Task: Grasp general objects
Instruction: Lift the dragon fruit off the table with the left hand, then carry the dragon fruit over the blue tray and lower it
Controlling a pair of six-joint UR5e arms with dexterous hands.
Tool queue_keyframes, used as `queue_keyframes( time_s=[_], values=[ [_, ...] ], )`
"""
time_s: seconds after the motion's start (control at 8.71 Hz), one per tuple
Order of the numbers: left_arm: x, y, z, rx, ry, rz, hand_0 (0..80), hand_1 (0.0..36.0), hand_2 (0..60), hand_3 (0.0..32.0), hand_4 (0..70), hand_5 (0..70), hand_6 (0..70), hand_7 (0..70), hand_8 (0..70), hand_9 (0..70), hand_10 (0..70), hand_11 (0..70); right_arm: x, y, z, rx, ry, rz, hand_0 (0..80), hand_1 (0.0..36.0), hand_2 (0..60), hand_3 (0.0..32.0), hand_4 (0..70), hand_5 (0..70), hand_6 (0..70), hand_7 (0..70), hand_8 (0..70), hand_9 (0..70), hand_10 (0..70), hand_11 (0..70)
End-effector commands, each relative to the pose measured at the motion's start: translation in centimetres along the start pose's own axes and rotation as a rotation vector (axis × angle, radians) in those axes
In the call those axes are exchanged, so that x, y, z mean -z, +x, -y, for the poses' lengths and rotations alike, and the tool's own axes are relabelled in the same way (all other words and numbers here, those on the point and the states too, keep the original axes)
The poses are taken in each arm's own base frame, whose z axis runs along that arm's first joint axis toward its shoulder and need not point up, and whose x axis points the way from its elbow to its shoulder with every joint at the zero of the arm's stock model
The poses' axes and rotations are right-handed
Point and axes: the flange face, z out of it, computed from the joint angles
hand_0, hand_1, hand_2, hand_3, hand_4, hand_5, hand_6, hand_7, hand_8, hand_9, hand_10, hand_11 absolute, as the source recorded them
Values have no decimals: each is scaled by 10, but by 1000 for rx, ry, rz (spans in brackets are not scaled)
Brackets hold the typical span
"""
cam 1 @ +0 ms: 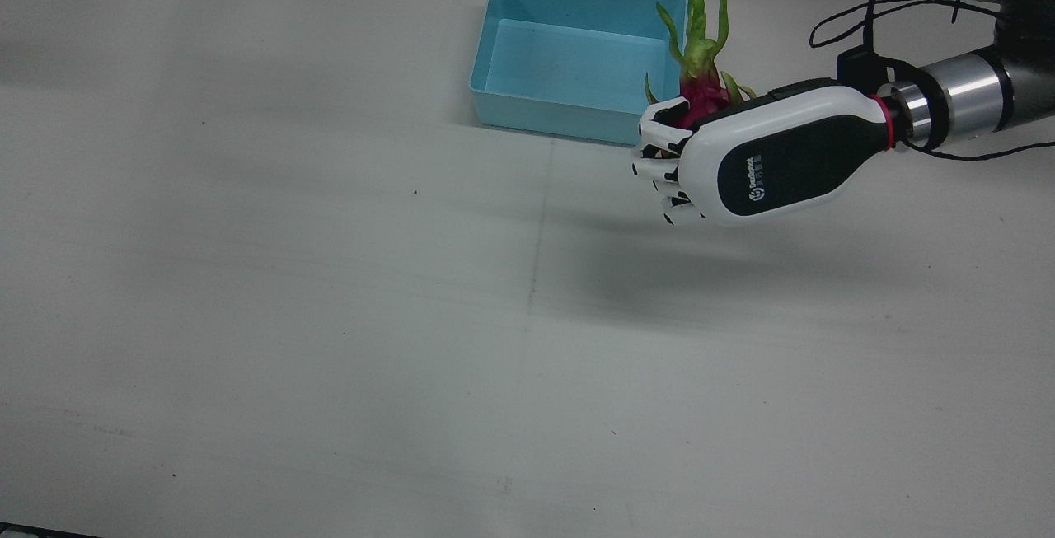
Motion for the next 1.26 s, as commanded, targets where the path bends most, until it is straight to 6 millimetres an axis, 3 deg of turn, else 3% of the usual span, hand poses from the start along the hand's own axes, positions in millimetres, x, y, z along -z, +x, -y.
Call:
queue_keyframes(
  time_s=[0.0,0.23,0.34,0.46,0.57,0.69,0.8,0.92,1.03,1.15],
  values=[
    [-45,-41,-113,79,-216,45,800,299,600,0,700,700,700,700,700,700,700,700,0,0,1,0,0,0,0,0,0,0,0,0,0,0,0,0,0,0],
    [-51,-45,-158,106,-296,31,800,292,600,0,700,700,700,700,700,700,700,700,0,0,1,0,0,0,0,0,0,0,0,0,0,0,0,0,0,0],
    [-61,-58,-190,137,-350,32,800,287,600,0,700,700,700,700,700,700,700,700,0,0,1,0,0,0,0,0,0,0,0,0,0,0,0,0,0,0],
    [-70,-70,-213,169,-366,18,800,352,600,0,700,700,700,700,700,700,700,700,0,0,1,0,0,0,0,0,0,0,0,0,0,0,0,0,0,0],
    [-72,-74,-219,178,-368,16,800,360,463,0,700,700,700,700,700,700,700,700,0,0,1,0,0,0,0,0,0,0,0,0,0,0,0,0,0,0],
    [-72,-75,-217,177,-364,19,800,303,131,0,680,700,539,700,450,639,385,562,0,0,1,0,0,0,0,0,0,0,0,0,0,0,0,0,0,0],
    [-71,-73,-214,169,-356,16,800,268,0,6,358,700,216,442,174,283,188,299,0,0,1,0,0,0,0,0,0,0,0,0,0,0,0,0,0,0],
    [-68,-73,-207,162,-328,7,800,266,0,62,128,700,91,154,64,109,103,181,0,0,1,0,0,0,0,0,0,0,0,0,0,0,0,0,0,0],
    [-68,-73,-205,161,-317,3,800,247,0,152,69,692,57,95,44,80,82,150,0,0,1,0,0,0,0,0,0,0,0,0,0,0,0,0,0,0],
    [-67,-72,-205,161,-318,0,800,244,0,162,41,616,48,85,39,73,74,140,0,0,1,0,1,0,0,0,0,0,0,0,0,0,0,0,0,0]
  ],
)
